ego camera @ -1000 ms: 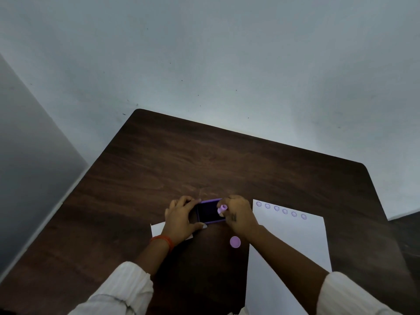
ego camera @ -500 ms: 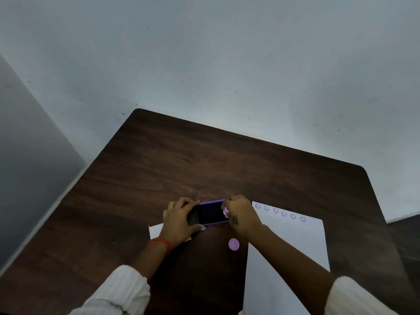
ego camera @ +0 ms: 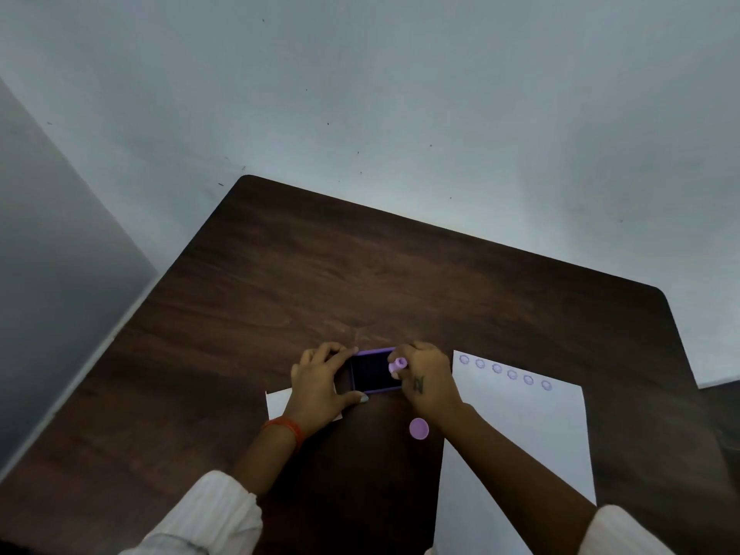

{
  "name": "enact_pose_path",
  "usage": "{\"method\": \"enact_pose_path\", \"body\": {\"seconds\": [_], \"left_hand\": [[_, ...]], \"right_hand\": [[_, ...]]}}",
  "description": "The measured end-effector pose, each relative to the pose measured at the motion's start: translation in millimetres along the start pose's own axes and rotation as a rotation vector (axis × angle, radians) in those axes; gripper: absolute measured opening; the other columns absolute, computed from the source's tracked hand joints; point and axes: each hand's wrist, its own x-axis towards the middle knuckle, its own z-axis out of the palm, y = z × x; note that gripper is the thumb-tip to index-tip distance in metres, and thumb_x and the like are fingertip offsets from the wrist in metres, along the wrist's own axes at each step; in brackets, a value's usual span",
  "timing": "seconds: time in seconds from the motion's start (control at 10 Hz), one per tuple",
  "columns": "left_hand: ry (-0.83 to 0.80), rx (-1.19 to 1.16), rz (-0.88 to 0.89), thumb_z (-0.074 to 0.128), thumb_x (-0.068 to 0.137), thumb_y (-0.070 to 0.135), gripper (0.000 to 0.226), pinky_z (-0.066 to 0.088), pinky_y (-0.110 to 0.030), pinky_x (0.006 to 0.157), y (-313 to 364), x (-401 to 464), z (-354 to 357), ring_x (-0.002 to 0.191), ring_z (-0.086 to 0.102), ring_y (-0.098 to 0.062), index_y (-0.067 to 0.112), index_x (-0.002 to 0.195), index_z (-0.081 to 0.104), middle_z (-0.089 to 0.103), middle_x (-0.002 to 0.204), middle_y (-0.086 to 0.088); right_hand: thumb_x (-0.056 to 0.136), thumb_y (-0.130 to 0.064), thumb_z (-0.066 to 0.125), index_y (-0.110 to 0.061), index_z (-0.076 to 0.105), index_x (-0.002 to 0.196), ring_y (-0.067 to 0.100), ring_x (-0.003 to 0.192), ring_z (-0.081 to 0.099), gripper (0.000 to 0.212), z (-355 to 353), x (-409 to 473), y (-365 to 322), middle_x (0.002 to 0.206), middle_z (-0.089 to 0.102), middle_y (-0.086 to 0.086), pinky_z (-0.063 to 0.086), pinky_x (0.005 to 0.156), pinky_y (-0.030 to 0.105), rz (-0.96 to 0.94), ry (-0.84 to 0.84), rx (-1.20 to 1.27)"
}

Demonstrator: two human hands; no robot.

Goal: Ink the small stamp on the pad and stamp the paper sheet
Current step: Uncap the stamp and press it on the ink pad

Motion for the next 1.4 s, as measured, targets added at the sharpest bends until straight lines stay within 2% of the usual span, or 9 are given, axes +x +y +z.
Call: {"method": "enact_pose_path", "body": {"seconds": [0.2,0.4,0.5,0.7,0.9,1.0,1.1,1.3,1.4], "left_hand": [[-0.008,0.004,-0.007,0.073,0.066,0.049,0.077,0.025,-0.028,0.087,1,1,-1,0.117,0.033,-0.015,0.038,0.133,0.037,0.039,0.132,0.007],[-0.001,0.011,-0.019,0.073,0.065,0.049,0.077,0.026,-0.029,0.087,2,0,-2,0.117,0.034,-0.017,0.037,0.133,0.038,0.040,0.132,0.006],[-0.008,0.015,-0.019,0.073,0.066,0.049,0.077,0.026,-0.030,0.088,3,0,-3,0.117,0.034,-0.017,0.037,0.133,0.037,0.040,0.132,0.006],[-0.004,0.015,-0.019,0.072,0.065,0.051,0.077,0.028,-0.031,0.088,1,1,-2,0.117,0.034,-0.017,0.037,0.133,0.038,0.040,0.132,0.006],[0.002,0.015,-0.015,0.073,0.064,0.051,0.077,0.025,-0.028,0.084,0,1,0,0.115,0.034,-0.015,0.038,0.132,0.039,0.040,0.131,0.007],[0.013,0.011,-0.012,0.074,0.063,0.051,0.078,0.025,-0.028,0.084,0,2,0,0.114,0.036,-0.016,0.037,0.131,0.040,0.042,0.130,0.006],[0.010,0.016,-0.014,0.073,0.063,0.052,0.078,0.026,-0.028,0.083,1,2,0,0.114,0.036,-0.016,0.037,0.132,0.040,0.041,0.131,0.006],[-0.008,0.010,-0.010,0.073,0.065,0.050,0.077,0.028,-0.030,0.087,3,0,-3,0.116,0.035,-0.016,0.037,0.133,0.038,0.040,0.132,0.006],[-0.002,0.010,-0.010,0.073,0.065,0.050,0.076,0.030,-0.032,0.088,4,0,-4,0.116,0.035,-0.017,0.036,0.132,0.039,0.041,0.132,0.005]], "right_hand": [[0.089,-0.017,0.053,-0.009,0.062,0.104,0.022,0.100,0.056,0.019,-11,5,10,0.109,0.065,0.013,0.043,0.086,0.029,-0.202,-0.126,-0.104],[0.089,-0.011,0.052,-0.007,0.060,0.110,0.024,0.103,0.057,0.023,4,-8,3,0.112,0.063,0.013,0.046,0.089,0.032,-0.122,-0.012,-0.066],[0.087,-0.010,0.050,-0.006,0.066,0.093,0.026,0.091,0.059,0.018,-8,3,0,0.097,0.066,0.015,0.039,0.072,0.025,-0.057,-0.012,0.027],[0.090,-0.013,0.050,-0.004,0.060,0.102,0.027,0.103,0.053,0.018,-3,3,-4,0.109,0.062,0.016,0.042,0.083,0.032,-0.142,-0.024,-0.120],[0.088,-0.012,0.052,-0.004,0.063,0.097,0.024,0.094,0.057,0.016,-2,15,-11,0.103,0.065,0.015,0.045,0.080,0.030,0.037,-0.030,-0.049],[0.088,-0.011,0.053,-0.003,0.062,0.098,0.027,0.097,0.057,0.016,-2,6,-6,0.103,0.065,0.016,0.045,0.082,0.032,-0.102,0.018,-0.084],[0.091,-0.013,0.048,-0.003,0.060,0.103,0.028,0.101,0.055,0.020,-8,6,4,0.107,0.063,0.017,0.045,0.084,0.036,-0.266,-0.067,-0.166],[0.089,-0.013,0.049,-0.002,0.065,0.098,0.028,0.097,0.058,0.021,-15,17,-11,0.103,0.065,0.018,0.046,0.085,0.034,-0.028,-0.092,-0.027],[0.087,-0.009,0.048,0.000,0.066,0.096,0.031,0.096,0.060,0.022,-15,22,-20,0.102,0.066,0.020,0.048,0.086,0.035,-0.004,-0.109,0.005]]}}
